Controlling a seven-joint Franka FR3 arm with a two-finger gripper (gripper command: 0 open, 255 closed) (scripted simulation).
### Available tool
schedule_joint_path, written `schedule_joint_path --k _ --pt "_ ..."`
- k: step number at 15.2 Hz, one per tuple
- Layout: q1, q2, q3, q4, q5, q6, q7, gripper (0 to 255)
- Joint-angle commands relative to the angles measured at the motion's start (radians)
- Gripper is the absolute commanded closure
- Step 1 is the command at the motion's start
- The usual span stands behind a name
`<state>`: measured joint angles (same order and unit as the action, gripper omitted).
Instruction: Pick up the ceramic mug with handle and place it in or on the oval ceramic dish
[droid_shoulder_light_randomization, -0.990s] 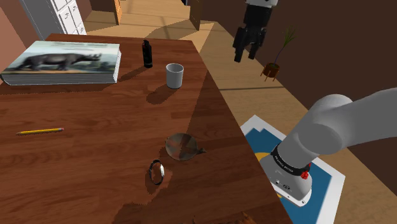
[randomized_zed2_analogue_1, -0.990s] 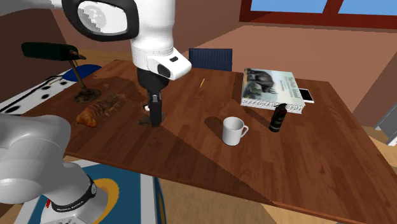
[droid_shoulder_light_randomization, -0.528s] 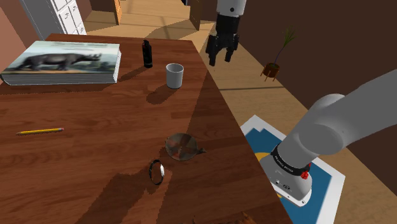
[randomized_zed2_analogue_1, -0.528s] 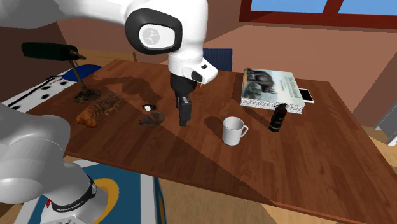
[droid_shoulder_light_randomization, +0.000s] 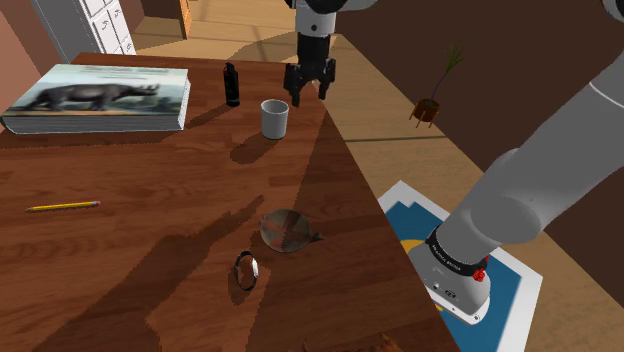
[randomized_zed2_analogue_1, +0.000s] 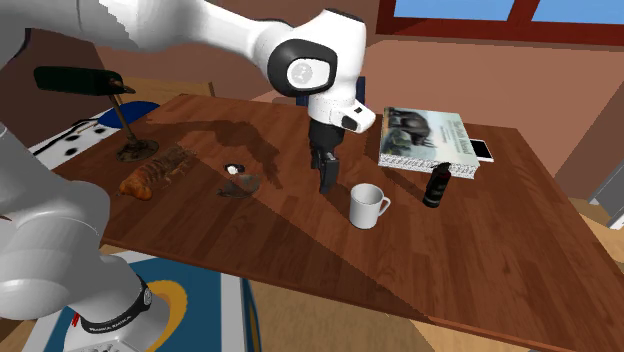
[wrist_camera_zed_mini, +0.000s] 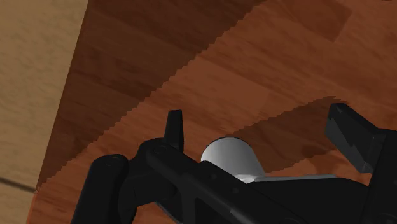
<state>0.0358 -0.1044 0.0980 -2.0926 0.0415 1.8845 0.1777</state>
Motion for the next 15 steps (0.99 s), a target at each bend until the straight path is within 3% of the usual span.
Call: schedule_joint_path --k 1,11,15 --pt "0.005 0.081 0.01 0.06 -0.019 0.022 0.025 0" --pt "0.059 0.485 0.022 0.455 -0.128 0.028 0.143 0" --pt "0.062 0.514 0.019 0.45 -0.135 0.061 0.149 0"
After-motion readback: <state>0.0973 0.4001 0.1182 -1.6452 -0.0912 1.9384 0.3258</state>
